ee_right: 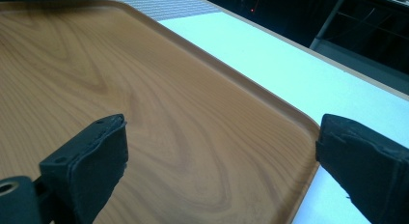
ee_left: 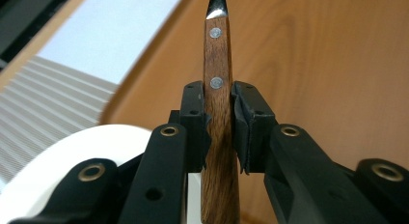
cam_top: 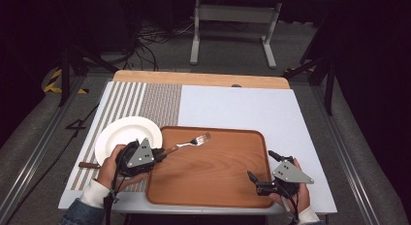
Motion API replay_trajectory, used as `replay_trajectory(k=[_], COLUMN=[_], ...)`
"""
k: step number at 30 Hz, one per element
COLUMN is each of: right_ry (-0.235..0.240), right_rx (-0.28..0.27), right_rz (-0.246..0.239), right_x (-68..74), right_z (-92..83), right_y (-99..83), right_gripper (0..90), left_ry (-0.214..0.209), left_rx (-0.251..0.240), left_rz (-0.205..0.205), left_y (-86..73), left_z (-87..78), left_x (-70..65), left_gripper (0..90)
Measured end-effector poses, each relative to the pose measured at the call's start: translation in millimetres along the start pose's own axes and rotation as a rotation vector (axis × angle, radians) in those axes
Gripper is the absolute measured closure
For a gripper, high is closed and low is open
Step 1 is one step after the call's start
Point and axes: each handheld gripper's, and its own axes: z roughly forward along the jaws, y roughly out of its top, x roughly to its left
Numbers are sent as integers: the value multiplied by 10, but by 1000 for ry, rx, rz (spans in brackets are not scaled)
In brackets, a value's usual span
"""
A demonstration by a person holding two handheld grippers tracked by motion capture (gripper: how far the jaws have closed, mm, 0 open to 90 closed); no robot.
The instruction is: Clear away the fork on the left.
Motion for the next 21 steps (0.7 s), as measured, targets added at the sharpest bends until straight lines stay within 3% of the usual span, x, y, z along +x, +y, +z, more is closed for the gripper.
replay_trajectory(k=[1, 2, 3, 7, 10, 18, 21], right_ry=[0, -4, -4, -15, -13, -7, -3], right_rx=[0, 1, 1, -1, 2, 4, 5], right_rz=[-3, 4, 4, 21, 25, 20, 20], right_x=[-6, -17, -17, -60, -62, -59, -57], right_z=[-2, -3, -3, 1, 4, 12, 13], right_y=[-4, -10, -10, -24, -33, -35, -37], right_gripper=[53, 53, 53, 53, 53, 53, 53], left_ry=[-1, -34, -34, -71, -119, -152, -169], left_rx=[17, 34, 34, 109, 146, 143, 136], left_rz=[18, 40, 40, 70, 93, 81, 52], left_y=[16, 32, 32, 29, 3, -46, -96], left_z=[29, 84, 84, 208, 326, 382, 392], left_x=[-53, -134, -134, -276, -394, -487, -504], left_gripper=[761, 761, 761, 761, 761, 760, 759])
